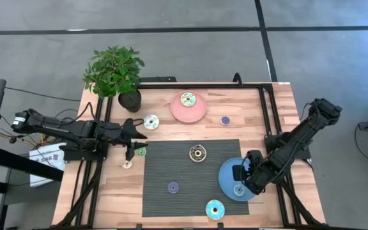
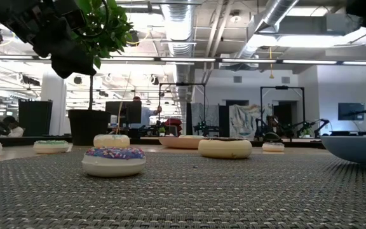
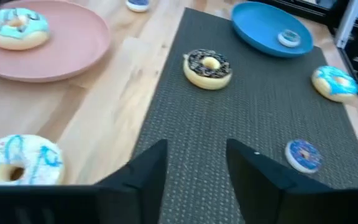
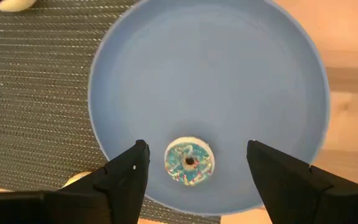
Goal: Pick & Place donuts
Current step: Put the small green donut on the blue plate
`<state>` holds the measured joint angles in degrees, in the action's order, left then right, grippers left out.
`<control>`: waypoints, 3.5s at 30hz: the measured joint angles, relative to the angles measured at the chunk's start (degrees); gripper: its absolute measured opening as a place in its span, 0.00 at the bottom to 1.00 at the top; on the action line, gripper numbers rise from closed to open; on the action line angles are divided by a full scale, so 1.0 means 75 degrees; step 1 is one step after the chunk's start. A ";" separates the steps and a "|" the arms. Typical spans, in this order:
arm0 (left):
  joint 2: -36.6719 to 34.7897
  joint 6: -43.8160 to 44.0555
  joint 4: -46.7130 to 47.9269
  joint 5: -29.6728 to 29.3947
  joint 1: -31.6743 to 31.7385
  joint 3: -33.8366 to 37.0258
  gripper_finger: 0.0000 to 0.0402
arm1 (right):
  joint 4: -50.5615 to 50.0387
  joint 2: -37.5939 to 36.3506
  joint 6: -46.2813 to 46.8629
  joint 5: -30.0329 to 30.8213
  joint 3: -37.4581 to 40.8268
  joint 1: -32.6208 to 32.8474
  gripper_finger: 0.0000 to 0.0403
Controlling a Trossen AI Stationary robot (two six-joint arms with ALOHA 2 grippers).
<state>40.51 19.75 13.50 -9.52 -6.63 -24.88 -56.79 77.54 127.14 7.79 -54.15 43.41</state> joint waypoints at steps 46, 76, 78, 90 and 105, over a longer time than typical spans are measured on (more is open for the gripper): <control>0.4477 0.0669 0.2847 0.2040 0.1208 -0.1781 0.70 | 0.0384 0.0003 -0.3195 -0.0032 0.0000 -0.1887 0.65; 0.4508 -0.0667 0.3336 0.1090 0.0361 -0.1772 0.71 | 0.0379 0.0003 -0.3364 0.0026 0.0000 -0.1893 0.65; 0.4508 -0.0672 0.3373 0.1090 0.0361 -0.1770 0.71 | 0.0377 0.0003 -0.3363 0.0112 0.0000 -0.1893 0.65; 0.5228 -0.0489 0.3145 0.0906 0.0361 -0.1638 0.71 | 0.0374 0.0005 -0.3417 0.0239 0.0000 -0.1893 0.65; 0.5493 -0.0198 0.2804 0.0807 0.0312 -0.1641 0.71 | 0.0352 0.0006 -0.3430 0.0237 0.0003 -0.1893 0.65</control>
<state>81.71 18.26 34.52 -3.46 -4.29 -37.19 -54.15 77.58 101.41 9.57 -54.13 29.21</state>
